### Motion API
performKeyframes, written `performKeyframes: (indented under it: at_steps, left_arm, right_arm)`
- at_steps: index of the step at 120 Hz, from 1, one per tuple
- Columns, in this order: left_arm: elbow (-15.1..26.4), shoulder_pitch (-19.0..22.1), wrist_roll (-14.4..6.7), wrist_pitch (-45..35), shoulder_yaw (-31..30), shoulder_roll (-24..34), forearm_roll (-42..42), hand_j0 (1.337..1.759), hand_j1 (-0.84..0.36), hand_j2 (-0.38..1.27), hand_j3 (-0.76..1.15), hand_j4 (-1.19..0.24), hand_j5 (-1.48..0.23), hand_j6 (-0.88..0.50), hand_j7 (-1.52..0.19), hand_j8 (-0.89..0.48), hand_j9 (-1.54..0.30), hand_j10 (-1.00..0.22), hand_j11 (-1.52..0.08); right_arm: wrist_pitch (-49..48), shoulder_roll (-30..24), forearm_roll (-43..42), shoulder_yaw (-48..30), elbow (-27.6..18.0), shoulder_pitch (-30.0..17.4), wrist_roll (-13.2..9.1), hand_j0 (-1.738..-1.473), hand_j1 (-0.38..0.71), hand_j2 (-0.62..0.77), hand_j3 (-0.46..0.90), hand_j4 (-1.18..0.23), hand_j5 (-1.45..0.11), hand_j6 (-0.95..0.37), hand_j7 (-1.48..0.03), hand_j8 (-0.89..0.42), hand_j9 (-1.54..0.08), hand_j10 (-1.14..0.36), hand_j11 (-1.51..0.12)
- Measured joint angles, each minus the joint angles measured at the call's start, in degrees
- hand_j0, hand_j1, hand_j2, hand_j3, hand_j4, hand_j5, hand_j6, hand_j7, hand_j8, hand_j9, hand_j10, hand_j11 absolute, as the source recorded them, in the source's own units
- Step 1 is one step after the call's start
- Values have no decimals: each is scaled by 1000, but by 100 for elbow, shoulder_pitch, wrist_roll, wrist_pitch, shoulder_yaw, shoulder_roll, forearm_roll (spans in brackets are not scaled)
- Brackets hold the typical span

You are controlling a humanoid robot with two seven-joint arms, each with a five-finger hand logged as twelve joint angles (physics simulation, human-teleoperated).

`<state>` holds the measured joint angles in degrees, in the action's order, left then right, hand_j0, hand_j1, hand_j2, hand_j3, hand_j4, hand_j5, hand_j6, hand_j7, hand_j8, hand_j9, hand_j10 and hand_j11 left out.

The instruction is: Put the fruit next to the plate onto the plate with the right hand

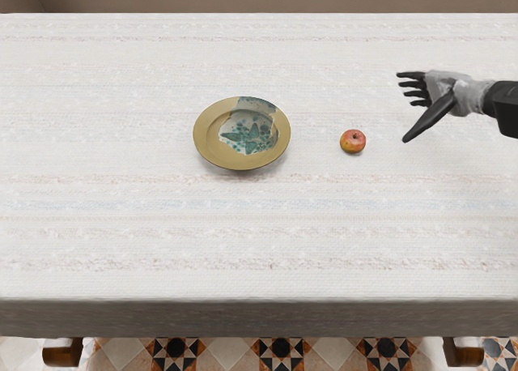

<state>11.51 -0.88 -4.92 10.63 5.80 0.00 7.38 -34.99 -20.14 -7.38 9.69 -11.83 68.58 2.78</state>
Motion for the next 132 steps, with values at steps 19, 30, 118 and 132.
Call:
performKeyframes:
  at_steps: [19,30,118,132]
  left_arm:
    - [0,0,0,0,1,0,0,1658,349,0,0,0,0,0,0,0,0,0,0]
    - [0,0,0,0,1,0,0,1658,349,0,0,0,0,0,0,0,0,0,0]
    - [0,0,0,0,0,0,0,1658,349,0,0,0,0,0,0,0,0,0,0]
    - [0,0,0,0,1,0,0,1658,349,0,0,0,0,0,0,0,0,0,0]
  right_arm:
    - [-1,-5,-353,50,18,67,-15,-1658,-330,-3,0,-19,-22,-19,-22,-18,-22,-17,-22]
    - [-1,258,-703,65,27,292,-382,-1658,-330,-2,0,-18,-22,-18,-22,-18,-22,-17,-22]
    - [170,158,-1944,173,-2941,1408,-995,-1658,-327,-4,0,-20,-24,-21,-24,-20,-24,-20,-24]
    - [1033,-155,-2386,104,-3715,1432,-1572,-1658,-327,-3,0,-20,-24,-21,-24,-20,-24,-20,-24]
